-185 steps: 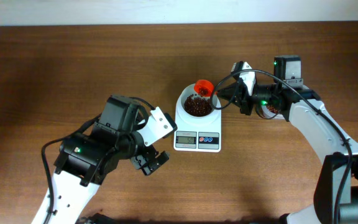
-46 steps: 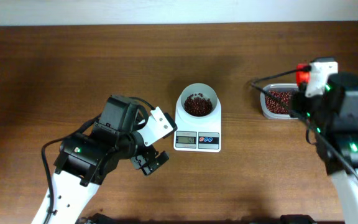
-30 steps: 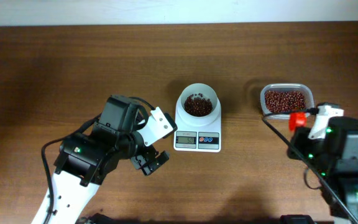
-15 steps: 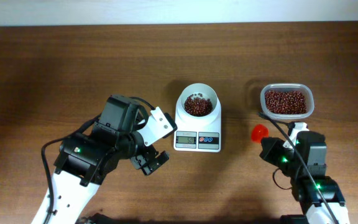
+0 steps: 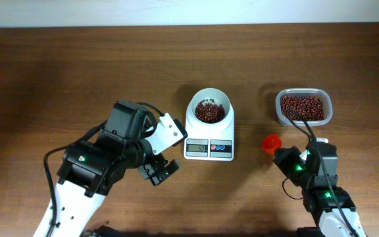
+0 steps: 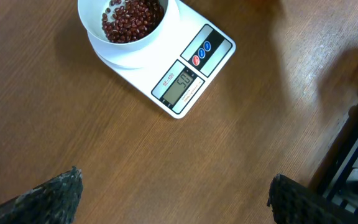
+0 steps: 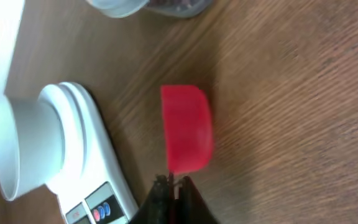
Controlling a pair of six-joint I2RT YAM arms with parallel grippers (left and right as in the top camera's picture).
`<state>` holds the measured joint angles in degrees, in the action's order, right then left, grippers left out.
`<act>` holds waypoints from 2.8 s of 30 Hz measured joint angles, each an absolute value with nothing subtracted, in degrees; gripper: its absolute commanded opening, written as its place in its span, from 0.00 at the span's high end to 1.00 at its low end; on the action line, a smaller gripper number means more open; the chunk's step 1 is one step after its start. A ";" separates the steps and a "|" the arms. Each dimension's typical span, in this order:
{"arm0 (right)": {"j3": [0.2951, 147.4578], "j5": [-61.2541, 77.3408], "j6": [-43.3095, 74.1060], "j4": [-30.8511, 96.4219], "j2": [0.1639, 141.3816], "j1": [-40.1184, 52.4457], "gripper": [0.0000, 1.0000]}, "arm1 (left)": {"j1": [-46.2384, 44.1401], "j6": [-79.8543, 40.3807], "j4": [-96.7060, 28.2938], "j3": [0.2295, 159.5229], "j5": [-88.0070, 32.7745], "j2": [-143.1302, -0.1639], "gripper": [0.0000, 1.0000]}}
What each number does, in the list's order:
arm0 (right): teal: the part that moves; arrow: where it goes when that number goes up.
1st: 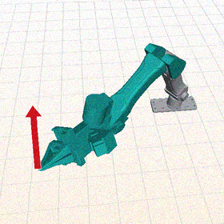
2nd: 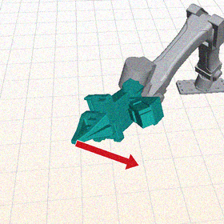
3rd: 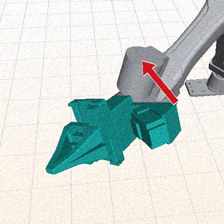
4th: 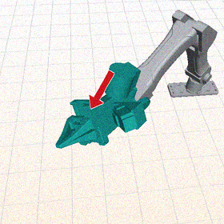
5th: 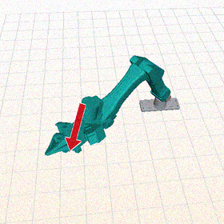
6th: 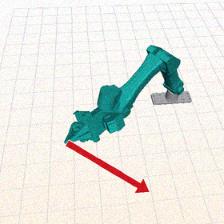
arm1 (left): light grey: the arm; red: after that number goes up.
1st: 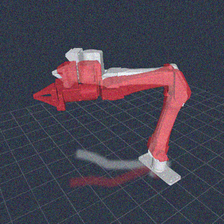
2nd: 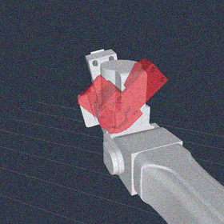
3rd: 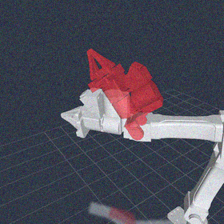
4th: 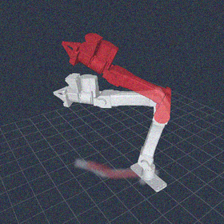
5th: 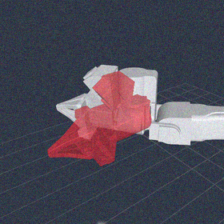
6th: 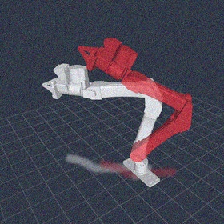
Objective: Scoop and weigh 50g on scale
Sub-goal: 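Carry the scoop with the right gripper down to the table front, then lower the scoop onto the table and open the right gripper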
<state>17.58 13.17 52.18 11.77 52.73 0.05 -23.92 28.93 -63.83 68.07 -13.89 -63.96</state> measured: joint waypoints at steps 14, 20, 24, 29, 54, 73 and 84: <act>17.43 11.38 54.02 17.67 54.98 0.05 0.28 | -23.90 28.95 -63.83 68.07 -13.89 -63.96 0.01; 17.43 9.58 53.60 18.46 54.98 0.05 0.08 | -23.90 28.95 -63.81 68.07 -13.87 -63.96 0.01; 17.45 7.75 53.80 19.70 53.67 0.05 0.03 | -23.92 28.95 -63.81 68.07 -13.89 -63.96 0.01; 19.86 8.05 51.07 24.62 48.23 0.05 0.01 | -23.90 28.93 -63.81 68.07 -13.87 -63.96 0.01; 30.61 27.11 43.72 38.59 31.81 0.05 0.01 | -23.90 28.95 -63.83 68.07 -13.87 -63.96 0.01; 30.61 24.75 40.56 38.57 31.79 0.05 0.01 | -23.90 28.95 -63.83 68.07 -13.87 -63.96 0.01; 30.17 16.67 28.21 38.44 22.41 0.05 0.01 | -23.90 28.93 -63.81 68.07 -13.89 -63.96 0.01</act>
<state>30.17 16.67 28.21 38.44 22.41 0.05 -23.90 28.93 -63.81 68.07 -13.89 -63.96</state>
